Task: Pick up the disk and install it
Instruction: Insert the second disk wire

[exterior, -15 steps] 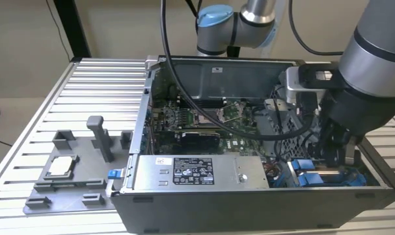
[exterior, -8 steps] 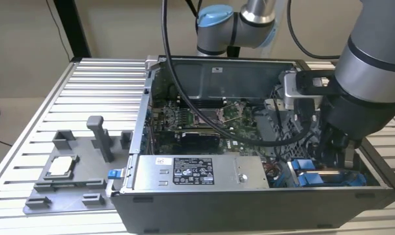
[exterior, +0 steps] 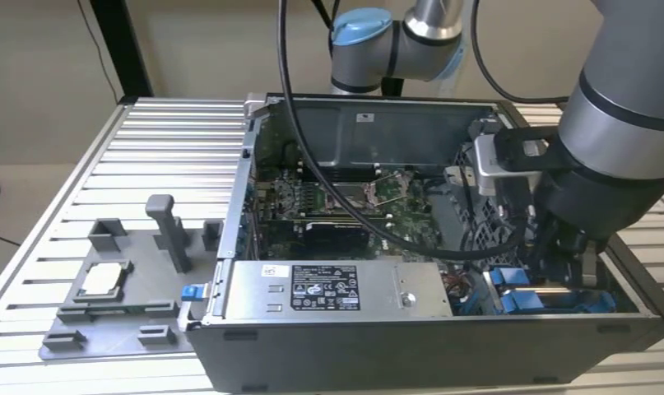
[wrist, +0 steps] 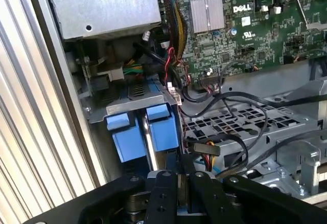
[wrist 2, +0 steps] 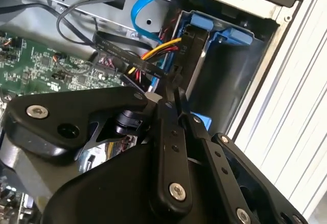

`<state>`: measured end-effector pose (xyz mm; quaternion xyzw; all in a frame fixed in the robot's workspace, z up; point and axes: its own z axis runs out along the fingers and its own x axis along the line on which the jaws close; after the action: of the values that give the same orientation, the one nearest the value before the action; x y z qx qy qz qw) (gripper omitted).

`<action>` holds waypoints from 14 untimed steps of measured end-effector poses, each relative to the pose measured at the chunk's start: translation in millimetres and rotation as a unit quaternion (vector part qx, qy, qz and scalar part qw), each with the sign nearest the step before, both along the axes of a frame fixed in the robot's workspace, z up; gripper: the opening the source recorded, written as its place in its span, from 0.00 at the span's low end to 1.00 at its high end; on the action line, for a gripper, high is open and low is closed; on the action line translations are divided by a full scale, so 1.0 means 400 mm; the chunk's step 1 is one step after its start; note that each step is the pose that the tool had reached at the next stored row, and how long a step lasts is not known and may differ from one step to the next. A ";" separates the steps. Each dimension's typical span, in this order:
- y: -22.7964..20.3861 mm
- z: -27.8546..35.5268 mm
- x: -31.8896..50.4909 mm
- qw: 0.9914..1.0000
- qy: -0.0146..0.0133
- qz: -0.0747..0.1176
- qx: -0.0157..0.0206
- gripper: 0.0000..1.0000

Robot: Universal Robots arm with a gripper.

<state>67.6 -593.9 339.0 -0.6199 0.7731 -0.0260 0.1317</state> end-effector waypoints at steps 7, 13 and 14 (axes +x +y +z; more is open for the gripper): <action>0.000 -0.003 0.000 1.000 -0.009 0.007 -0.001 0.00; 0.000 -0.007 -0.001 1.000 -0.009 0.007 -0.003 0.00; 0.000 -0.008 -0.001 1.000 -0.009 0.007 -0.003 0.00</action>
<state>67.4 -593.8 336.0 -0.6255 0.7674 -0.0334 0.1370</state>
